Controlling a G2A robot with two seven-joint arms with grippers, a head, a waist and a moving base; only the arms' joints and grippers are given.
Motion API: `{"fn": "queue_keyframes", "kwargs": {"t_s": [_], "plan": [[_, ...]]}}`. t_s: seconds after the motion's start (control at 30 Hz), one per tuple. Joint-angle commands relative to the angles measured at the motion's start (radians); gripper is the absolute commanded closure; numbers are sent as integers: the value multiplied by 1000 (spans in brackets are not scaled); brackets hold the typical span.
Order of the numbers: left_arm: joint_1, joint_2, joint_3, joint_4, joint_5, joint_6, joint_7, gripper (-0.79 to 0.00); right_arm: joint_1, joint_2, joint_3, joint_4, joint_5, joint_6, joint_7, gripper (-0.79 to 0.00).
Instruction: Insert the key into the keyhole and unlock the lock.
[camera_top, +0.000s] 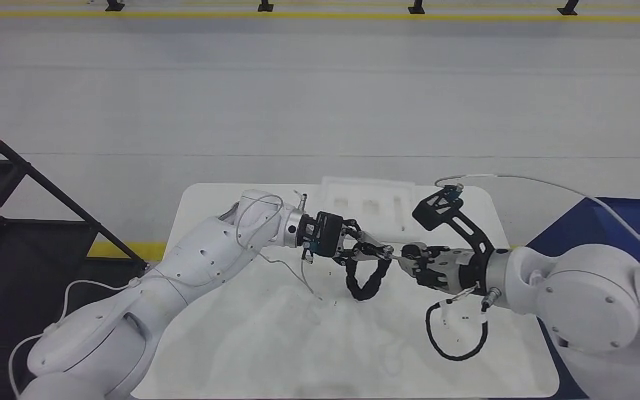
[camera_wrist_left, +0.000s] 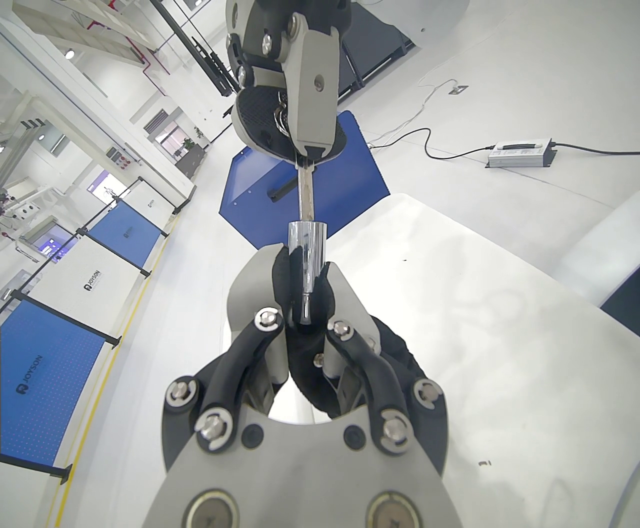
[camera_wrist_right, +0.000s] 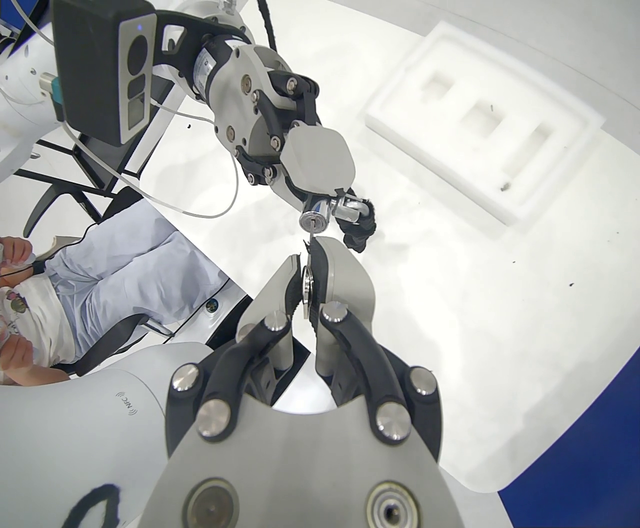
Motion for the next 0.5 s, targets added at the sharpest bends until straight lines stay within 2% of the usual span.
{"fn": "queue_keyframes", "kwargs": {"t_s": [0.0,0.47], "plan": [[2,-1,-3,2,1,-2,0,0,1,0,-4,3,-1,-2,-3,0],[11,-7,-27,12,-4,-18,-10,0,20,1,-50,20,-33,10,-24,0]]}}
